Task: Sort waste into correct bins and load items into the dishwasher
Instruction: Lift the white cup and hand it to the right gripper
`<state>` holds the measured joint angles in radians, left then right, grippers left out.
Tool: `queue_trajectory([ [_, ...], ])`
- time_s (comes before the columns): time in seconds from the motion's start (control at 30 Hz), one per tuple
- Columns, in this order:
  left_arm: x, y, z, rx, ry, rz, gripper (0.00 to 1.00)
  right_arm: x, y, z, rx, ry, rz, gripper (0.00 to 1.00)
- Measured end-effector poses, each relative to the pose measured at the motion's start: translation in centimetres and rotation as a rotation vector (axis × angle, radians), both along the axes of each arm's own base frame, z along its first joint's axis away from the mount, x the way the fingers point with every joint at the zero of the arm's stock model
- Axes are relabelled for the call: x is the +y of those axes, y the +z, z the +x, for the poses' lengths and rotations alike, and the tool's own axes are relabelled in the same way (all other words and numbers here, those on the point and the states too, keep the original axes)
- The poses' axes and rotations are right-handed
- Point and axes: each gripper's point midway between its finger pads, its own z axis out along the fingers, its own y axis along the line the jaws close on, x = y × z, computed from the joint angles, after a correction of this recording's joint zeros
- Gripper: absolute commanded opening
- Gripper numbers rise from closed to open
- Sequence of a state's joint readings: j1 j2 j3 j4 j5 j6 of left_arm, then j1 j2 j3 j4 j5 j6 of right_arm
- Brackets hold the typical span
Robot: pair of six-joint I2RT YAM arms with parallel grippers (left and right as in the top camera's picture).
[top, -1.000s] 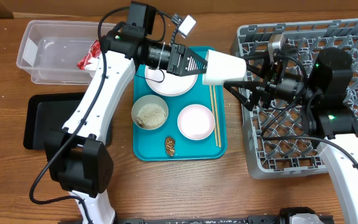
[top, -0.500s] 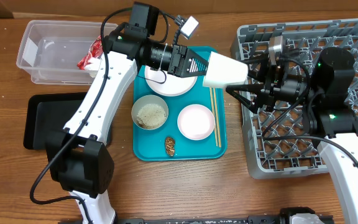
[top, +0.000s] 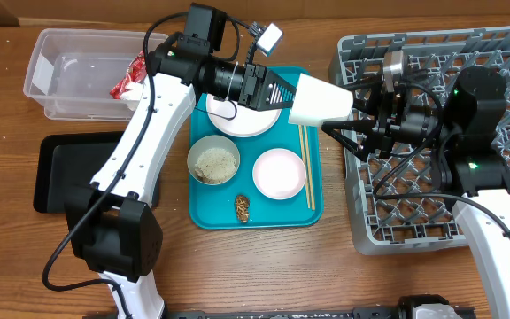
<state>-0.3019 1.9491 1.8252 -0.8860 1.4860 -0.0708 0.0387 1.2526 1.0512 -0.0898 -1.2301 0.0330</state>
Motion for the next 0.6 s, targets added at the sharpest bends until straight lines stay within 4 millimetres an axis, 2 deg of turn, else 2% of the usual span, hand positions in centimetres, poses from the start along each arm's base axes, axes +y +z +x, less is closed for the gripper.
queue_trajectory([
  [0.6,-1.1,0.0,-0.9,-0.001,-0.031,0.002,0.04,0.1,0.1,-0.3,0.001,0.020,0.005,0.83],
])
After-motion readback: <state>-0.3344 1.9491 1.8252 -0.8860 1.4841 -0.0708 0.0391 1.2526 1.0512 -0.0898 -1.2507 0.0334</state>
